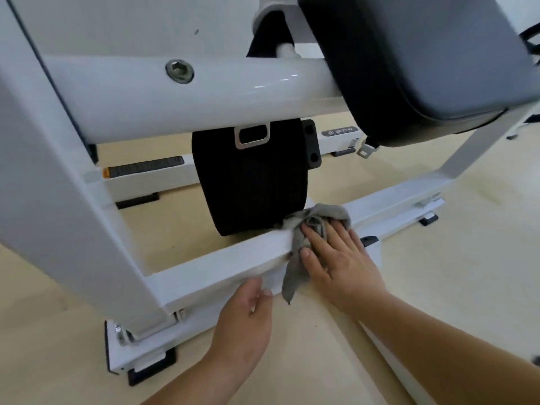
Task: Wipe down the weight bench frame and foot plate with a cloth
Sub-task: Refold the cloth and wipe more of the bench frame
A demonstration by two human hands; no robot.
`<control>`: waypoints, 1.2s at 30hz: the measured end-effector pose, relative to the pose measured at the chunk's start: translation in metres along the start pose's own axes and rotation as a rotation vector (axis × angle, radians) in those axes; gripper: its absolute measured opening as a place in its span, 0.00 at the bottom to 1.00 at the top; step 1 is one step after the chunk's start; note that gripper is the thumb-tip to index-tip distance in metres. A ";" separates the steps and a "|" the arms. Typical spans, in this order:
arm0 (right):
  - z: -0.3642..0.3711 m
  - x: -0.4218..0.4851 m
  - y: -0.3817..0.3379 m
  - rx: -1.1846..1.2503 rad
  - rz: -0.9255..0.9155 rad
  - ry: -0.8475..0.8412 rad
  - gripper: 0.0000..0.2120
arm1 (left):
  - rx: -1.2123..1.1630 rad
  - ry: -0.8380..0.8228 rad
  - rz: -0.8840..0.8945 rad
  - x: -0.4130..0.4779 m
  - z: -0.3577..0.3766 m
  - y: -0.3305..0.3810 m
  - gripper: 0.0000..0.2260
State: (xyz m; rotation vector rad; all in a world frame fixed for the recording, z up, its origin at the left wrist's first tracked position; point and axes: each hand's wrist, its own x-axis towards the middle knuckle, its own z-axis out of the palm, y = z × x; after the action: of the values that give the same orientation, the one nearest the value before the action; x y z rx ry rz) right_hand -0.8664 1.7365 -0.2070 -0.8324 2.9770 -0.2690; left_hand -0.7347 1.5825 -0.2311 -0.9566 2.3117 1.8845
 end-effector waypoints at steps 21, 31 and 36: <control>-0.013 0.030 0.007 0.048 0.267 -0.063 0.33 | 0.022 -0.057 -0.024 0.006 0.013 -0.005 0.15; -0.003 0.029 -0.009 0.212 0.458 0.032 0.35 | 0.205 -0.012 0.035 -0.015 -0.018 -0.032 0.24; 0.032 -0.009 -0.096 0.334 0.149 0.218 0.29 | 0.197 0.053 0.059 -0.024 -0.032 -0.053 0.20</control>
State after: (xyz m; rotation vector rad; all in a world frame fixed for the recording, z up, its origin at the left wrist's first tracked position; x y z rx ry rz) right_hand -0.8068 1.6556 -0.2218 -0.5729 3.0355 -0.8721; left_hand -0.6794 1.5603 -0.2601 -0.9356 2.5238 1.6295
